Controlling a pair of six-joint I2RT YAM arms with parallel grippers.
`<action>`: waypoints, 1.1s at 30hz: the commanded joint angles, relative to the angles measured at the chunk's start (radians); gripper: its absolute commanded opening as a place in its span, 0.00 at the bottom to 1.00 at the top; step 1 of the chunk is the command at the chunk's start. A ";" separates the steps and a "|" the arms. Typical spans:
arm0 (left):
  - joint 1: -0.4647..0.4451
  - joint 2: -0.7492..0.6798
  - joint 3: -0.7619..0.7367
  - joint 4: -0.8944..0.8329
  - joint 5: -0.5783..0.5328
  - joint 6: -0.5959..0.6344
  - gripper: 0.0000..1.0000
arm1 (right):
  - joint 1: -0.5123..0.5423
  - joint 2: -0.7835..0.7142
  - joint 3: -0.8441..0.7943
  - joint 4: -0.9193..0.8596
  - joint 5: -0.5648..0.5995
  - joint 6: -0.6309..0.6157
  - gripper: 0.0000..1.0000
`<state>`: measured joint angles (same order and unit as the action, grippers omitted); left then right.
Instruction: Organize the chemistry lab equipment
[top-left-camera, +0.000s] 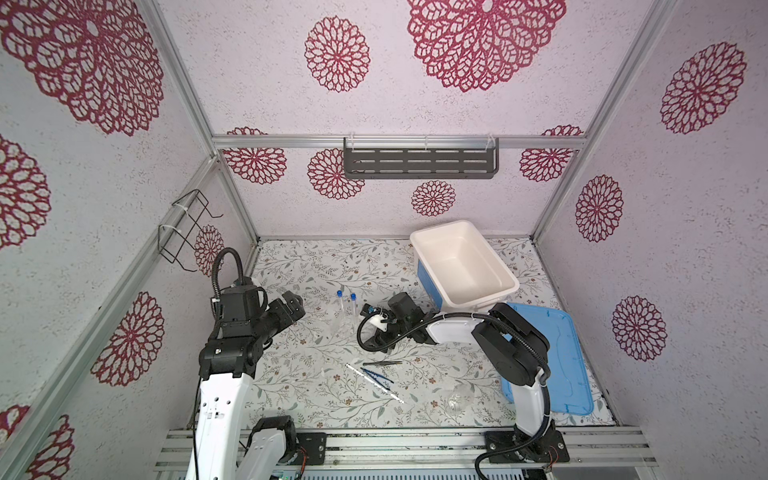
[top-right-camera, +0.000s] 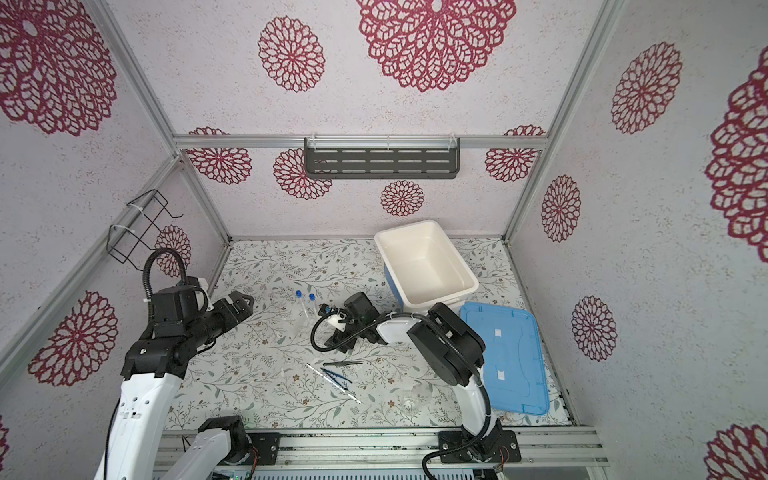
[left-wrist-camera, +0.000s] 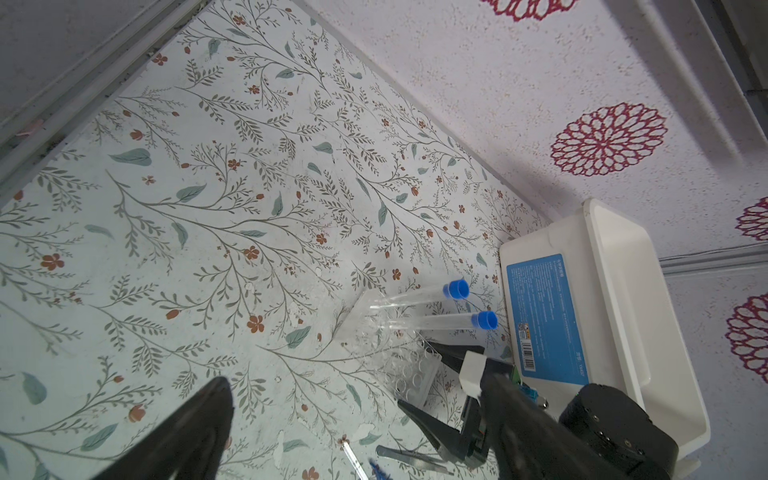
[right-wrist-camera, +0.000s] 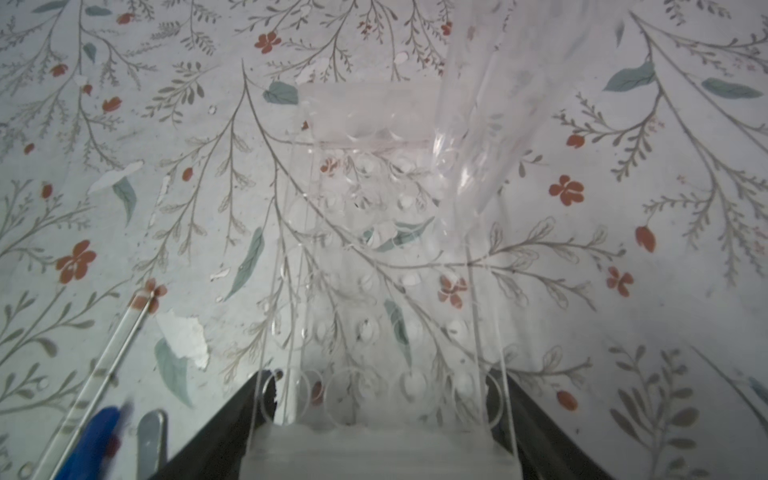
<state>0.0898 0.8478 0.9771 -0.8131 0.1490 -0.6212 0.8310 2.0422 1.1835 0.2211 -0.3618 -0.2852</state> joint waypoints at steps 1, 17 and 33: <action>0.009 -0.027 -0.003 0.006 -0.006 -0.002 0.98 | 0.000 0.042 0.083 0.023 0.027 0.059 0.70; 0.013 -0.095 0.014 -0.059 -0.133 0.017 0.97 | 0.040 0.404 0.684 -0.198 0.173 0.143 0.73; 0.013 -0.118 -0.046 -0.048 -0.079 -0.020 0.97 | 0.060 0.597 1.034 -0.350 0.247 0.239 0.82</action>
<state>0.0944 0.7376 0.9493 -0.8661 0.0532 -0.6186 0.8875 2.6301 2.1990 -0.0834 -0.1291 -0.0654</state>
